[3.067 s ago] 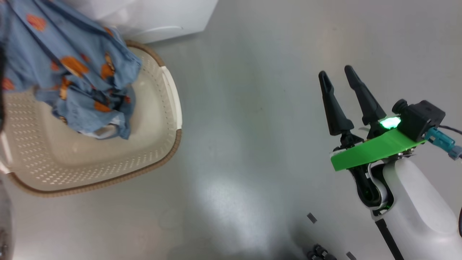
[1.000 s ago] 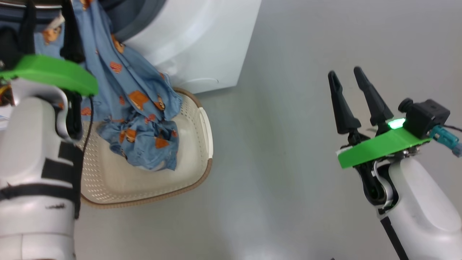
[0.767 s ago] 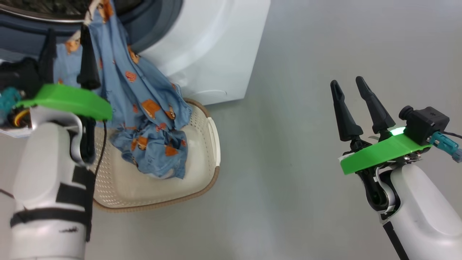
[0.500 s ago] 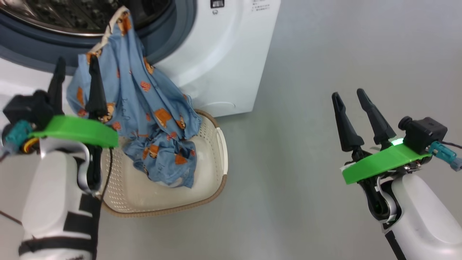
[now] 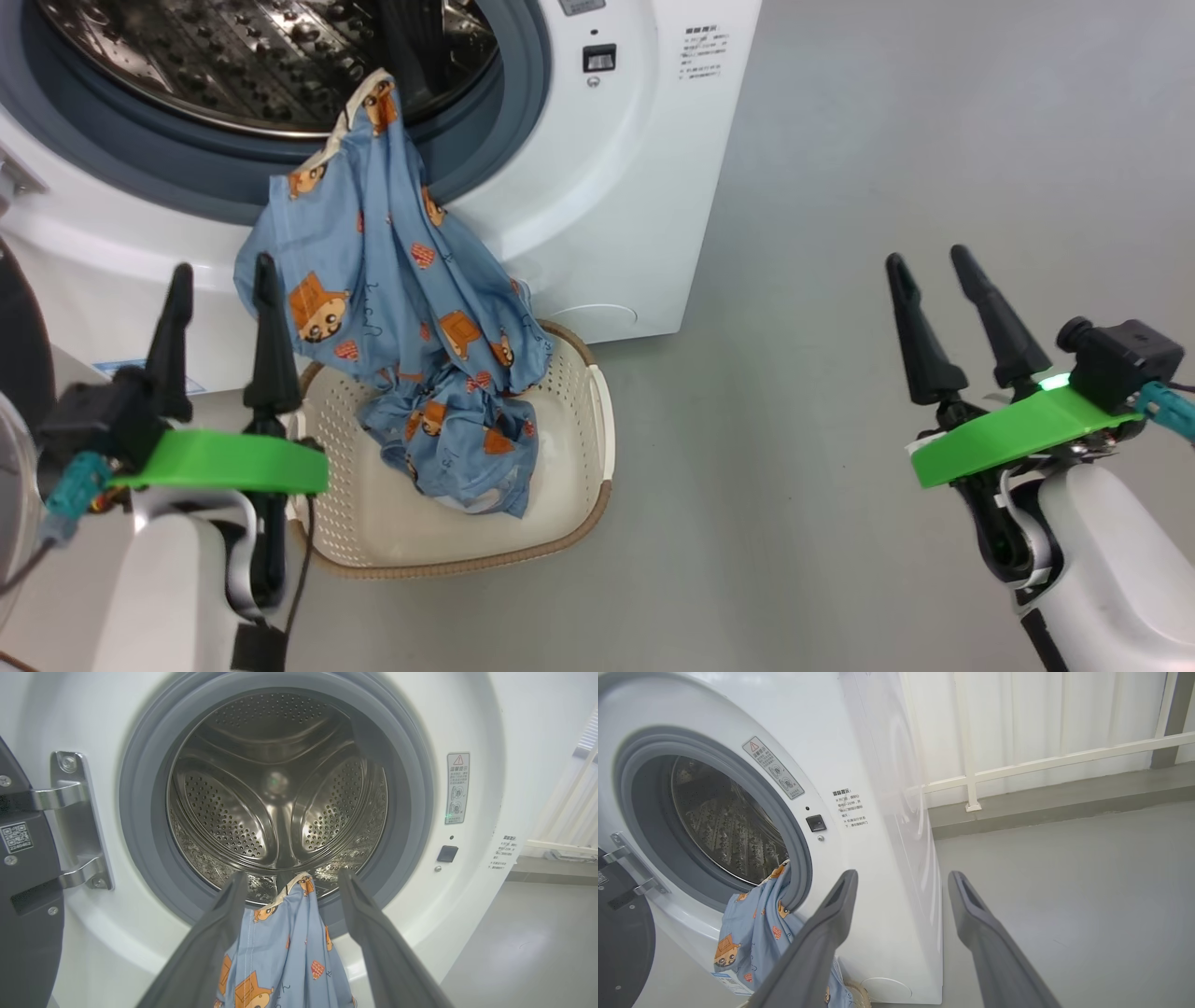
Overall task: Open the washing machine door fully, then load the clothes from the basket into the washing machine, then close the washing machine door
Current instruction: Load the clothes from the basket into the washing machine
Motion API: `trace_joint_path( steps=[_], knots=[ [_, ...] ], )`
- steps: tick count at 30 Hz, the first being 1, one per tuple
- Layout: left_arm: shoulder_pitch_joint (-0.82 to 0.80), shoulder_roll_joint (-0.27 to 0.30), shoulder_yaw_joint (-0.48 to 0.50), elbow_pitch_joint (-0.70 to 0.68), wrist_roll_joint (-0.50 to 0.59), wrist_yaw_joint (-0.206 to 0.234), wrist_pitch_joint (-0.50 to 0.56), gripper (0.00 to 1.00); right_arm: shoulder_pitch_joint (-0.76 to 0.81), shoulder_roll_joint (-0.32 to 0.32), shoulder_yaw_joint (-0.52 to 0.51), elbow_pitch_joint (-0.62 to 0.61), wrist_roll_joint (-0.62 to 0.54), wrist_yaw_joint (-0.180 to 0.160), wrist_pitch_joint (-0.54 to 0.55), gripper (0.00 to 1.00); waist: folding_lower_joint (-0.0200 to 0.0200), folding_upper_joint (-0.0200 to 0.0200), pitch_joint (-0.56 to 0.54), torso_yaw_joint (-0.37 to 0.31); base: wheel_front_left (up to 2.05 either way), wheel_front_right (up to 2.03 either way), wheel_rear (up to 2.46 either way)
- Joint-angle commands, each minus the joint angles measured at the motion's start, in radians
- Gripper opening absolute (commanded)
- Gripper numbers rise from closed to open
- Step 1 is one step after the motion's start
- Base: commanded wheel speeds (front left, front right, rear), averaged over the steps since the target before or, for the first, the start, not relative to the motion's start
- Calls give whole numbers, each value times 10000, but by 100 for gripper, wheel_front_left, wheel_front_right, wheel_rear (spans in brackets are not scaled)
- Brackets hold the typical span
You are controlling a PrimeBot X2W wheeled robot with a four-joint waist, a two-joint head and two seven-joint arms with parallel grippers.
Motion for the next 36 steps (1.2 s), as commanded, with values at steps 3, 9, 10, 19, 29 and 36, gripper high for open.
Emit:
trace_joint_path(
  steps=[3, 9, 10, 19, 29, 36],
  knots=[
    [435, 90, 336, -655, 195, 88, -64, 100, 104, -152, -20, -412, -179, 44, -80, 100, 0, 0, -58, 71, 0, 0, 0],
    [1190, -27, 471, -1305, 390, 157, -64, 100, 152, -165, -352, -633, -399, 44, -80, 100, 0, 0, -30, 50, 0, 0, 0],
    [1279, -40, 496, -1392, 415, 172, -64, 100, 147, -172, -413, -659, -439, 44, -80, 100, 0, 0, -14, 38, 0, 0, 0],
    [1658, -211, 490, -1741, 480, 279, -64, 100, 145, -194, -616, -788, -575, 44, -80, 100, 0, 0, 80, 63, 0, 0, 0],
    [1697, -325, 422, -1656, 407, 288, -65, 100, 119, -234, -552, -784, -624, 44, -80, 100, 0, 0, 76, 93, 0, 0, 0],
    [1710, -359, 404, -1591, 398, 283, -65, 100, 115, -282, -495, -744, -607, 44, -80, 100, 0, 0, 42, 112, 0, 0, 0]
  ],
)
